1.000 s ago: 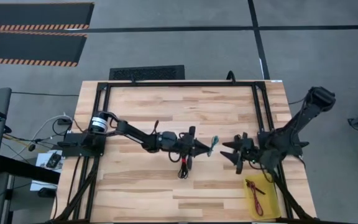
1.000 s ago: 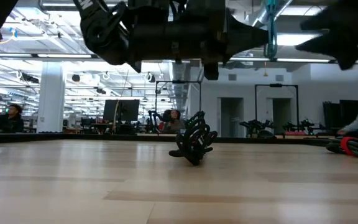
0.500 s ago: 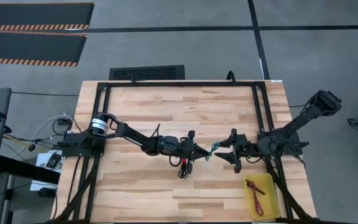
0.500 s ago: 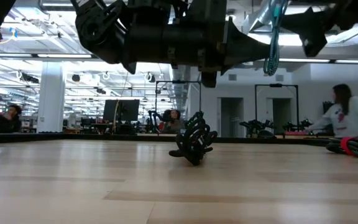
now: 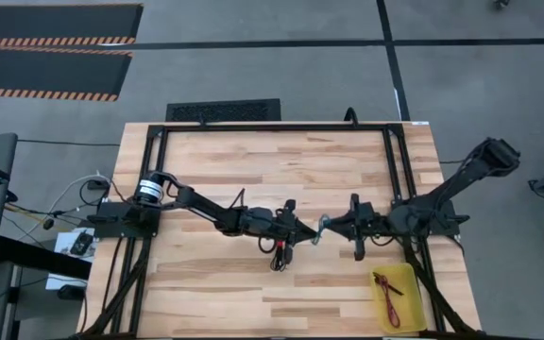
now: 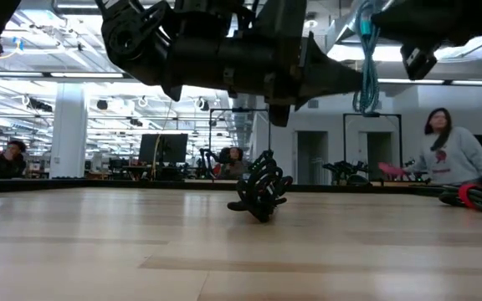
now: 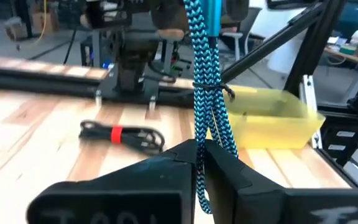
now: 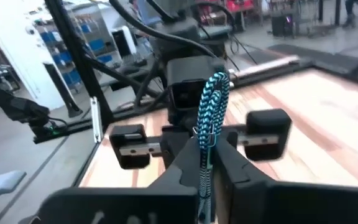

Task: Pick and place USB-C Cables
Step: Put the blue charger cable into the yellow bin

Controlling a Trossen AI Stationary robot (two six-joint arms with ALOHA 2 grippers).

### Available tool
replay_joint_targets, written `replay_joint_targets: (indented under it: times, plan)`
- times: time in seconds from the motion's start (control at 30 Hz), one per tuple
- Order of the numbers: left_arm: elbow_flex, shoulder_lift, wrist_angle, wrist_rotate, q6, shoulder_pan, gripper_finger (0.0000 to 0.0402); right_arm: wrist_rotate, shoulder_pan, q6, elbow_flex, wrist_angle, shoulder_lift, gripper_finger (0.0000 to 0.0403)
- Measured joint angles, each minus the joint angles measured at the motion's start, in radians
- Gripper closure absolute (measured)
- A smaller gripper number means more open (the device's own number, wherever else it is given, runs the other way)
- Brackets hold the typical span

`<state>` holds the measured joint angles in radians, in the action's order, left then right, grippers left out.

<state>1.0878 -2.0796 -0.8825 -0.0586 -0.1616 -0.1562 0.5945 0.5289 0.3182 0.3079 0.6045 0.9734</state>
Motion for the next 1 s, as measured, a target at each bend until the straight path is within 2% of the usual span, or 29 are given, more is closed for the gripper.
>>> replay_joint_targets:
  times: [0.17,0.3,0.4,0.53,0.63,0.8,0.87,1.0]
  plan:
    - [0.0,0.0,0.057,-0.002,-0.006,0.001,0.0343,0.0,-0.027,0.179,0.129,-0.438,-0.058,0.0394]
    - [0.0,0.0,0.069,-0.002,0.008,0.009,0.0302,-0.002,-0.026,0.31,0.284,-0.773,-0.068,0.0391]
    - [0.0,0.001,0.084,0.007,0.01,0.021,0.0279,-0.066,-0.026,0.418,0.393,-1.0,-0.06,0.0394]
    - [0.0,0.019,0.106,0.077,0.01,0.041,0.0264,-0.146,-0.003,0.565,0.495,-1.233,-0.05,0.0394]
    - [0.0,0.038,0.152,0.141,0.024,0.047,0.0263,-0.197,0.035,0.717,0.552,-1.387,-0.051,0.0386]
    - [0.0,0.054,0.211,0.153,0.069,0.044,0.0262,-0.243,0.155,0.977,0.623,-1.573,-0.053,0.0389]
    - [0.0,0.054,0.213,0.157,0.072,0.043,0.0262,-0.299,0.218,1.073,0.629,-1.599,-0.052,0.039]
    - [0.0,0.054,0.221,0.162,0.086,0.042,0.0262,-0.304,0.352,1.296,0.607,-1.594,-0.033,0.0388]
